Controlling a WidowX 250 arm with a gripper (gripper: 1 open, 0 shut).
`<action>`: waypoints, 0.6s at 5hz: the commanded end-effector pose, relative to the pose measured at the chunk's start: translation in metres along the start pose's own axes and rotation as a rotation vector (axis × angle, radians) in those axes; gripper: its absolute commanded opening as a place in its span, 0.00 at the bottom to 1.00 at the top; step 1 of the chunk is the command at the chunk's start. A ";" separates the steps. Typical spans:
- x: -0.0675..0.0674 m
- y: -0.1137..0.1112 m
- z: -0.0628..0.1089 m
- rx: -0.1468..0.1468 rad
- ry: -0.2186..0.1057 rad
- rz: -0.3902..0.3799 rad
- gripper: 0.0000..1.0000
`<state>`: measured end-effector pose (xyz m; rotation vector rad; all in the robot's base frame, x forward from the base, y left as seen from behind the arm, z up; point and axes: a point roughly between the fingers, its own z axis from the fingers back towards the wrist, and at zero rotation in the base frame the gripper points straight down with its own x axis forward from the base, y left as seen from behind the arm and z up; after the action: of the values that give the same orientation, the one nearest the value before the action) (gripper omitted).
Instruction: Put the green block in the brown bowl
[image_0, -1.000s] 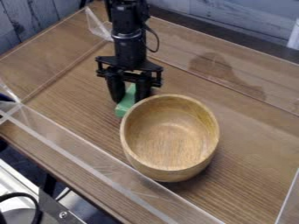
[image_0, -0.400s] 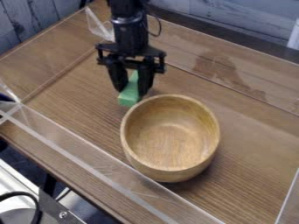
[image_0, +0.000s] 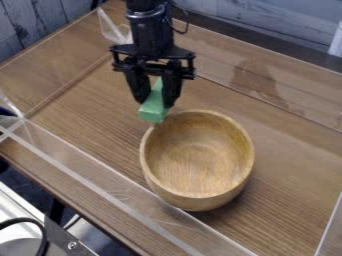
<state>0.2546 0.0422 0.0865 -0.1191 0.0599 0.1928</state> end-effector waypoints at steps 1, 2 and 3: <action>-0.004 -0.014 0.014 -0.009 -0.051 -0.032 0.00; -0.011 -0.028 0.011 -0.015 -0.038 -0.064 0.00; -0.018 -0.041 0.001 -0.012 -0.027 -0.093 0.00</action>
<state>0.2389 -0.0008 0.0786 -0.1307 0.0901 0.1042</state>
